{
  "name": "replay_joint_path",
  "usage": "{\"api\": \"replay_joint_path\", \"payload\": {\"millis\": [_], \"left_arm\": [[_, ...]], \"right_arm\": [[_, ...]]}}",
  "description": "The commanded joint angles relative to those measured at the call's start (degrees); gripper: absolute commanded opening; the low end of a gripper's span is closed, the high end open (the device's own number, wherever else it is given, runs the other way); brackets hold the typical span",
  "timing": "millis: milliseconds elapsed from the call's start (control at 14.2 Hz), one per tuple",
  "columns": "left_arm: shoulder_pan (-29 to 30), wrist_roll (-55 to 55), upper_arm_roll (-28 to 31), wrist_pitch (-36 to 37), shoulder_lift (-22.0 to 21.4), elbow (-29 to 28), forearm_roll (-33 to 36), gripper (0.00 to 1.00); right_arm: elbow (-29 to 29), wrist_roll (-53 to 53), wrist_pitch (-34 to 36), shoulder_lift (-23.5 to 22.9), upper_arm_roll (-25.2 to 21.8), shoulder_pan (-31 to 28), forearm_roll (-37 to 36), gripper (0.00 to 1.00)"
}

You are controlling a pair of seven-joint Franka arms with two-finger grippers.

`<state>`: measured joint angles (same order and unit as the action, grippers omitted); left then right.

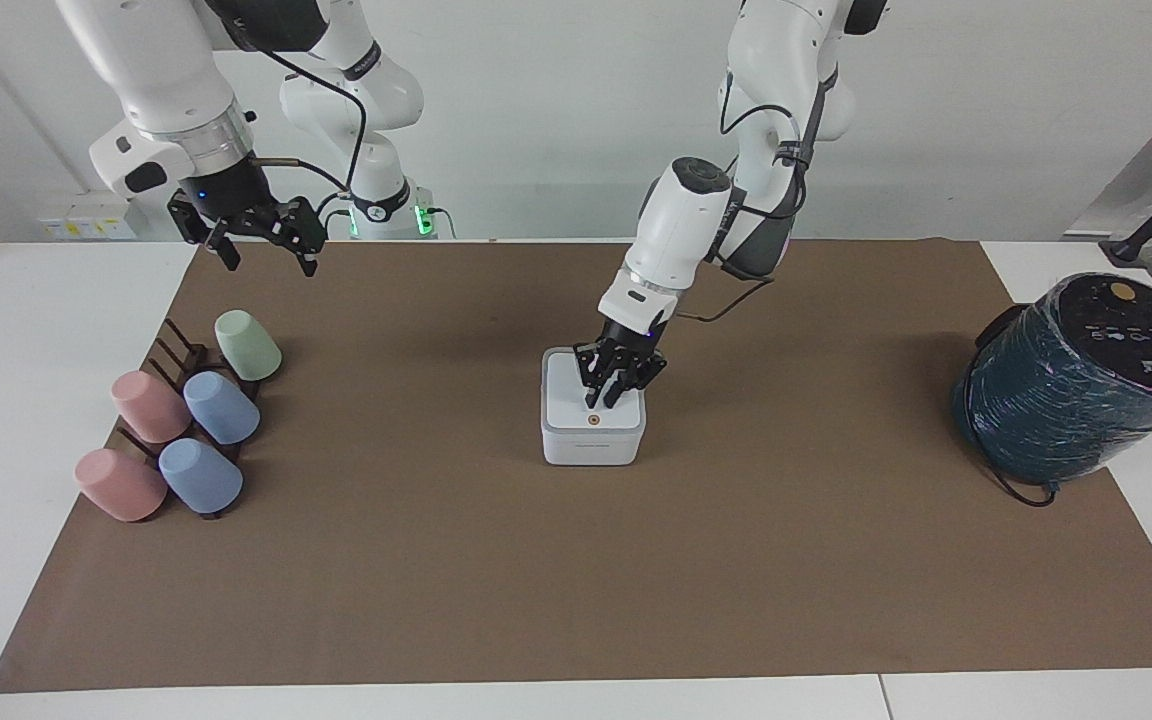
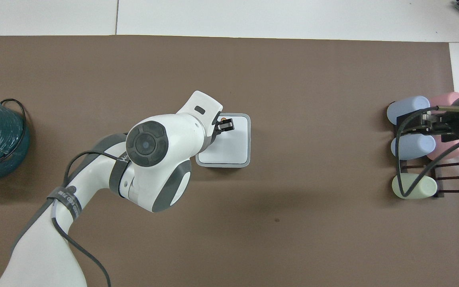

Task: Close trash can lid

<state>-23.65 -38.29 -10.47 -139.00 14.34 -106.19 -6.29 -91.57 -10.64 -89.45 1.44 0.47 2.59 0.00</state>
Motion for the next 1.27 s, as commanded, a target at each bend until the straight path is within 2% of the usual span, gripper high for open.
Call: {"api": "replay_joint_path", "payload": {"millis": [0, 353, 565, 706, 776, 847, 1200], "left_arm": [[4.13, 1.9, -0.07, 13.71, 1.23, 8.87, 0.05, 0.6], [11.16, 8.92, 0.1, 29.72, -0.89, 16.88, 0.14, 0.67], [17.83, 20.5, 0.1, 37.99, -4.83, 18.13, 0.05, 0.67], [21.88, 26.58, 0.1, 41.42, -7.91, 17.86, 0.05, 0.82], [23.29, 29.04, 0.1, 42.75, -9.05, 17.77, 0.05, 0.95], [24.35, 30.63, 0.1, 44.24, -9.93, 17.6, 0.05, 1.0], [27.25, 30.74, 0.54, 49.52, -11.61, 17.51, 0.66, 1.0]], "right_arm": [[-1.33, 1.59, 0.5, 1.37, 0.24, -0.57, 0.44, 1.0], [-1.33, 1.59, 0.5, 1.37, 0.24, -0.57, 0.44, 1.0], [-1.33, 1.59, 0.5, 1.37, 0.24, -0.57, 0.44, 1.0], [-1.33, 1.59, 0.5, 1.37, 0.24, -0.57, 0.44, 1.0], [-1.33, 1.59, 0.5, 1.37, 0.24, -0.57, 0.44, 1.0], [-1.33, 1.59, 0.5, 1.37, 0.24, -0.57, 0.44, 1.0], [-1.33, 1.59, 0.5, 1.37, 0.24, -0.57, 0.44, 1.0]]}}
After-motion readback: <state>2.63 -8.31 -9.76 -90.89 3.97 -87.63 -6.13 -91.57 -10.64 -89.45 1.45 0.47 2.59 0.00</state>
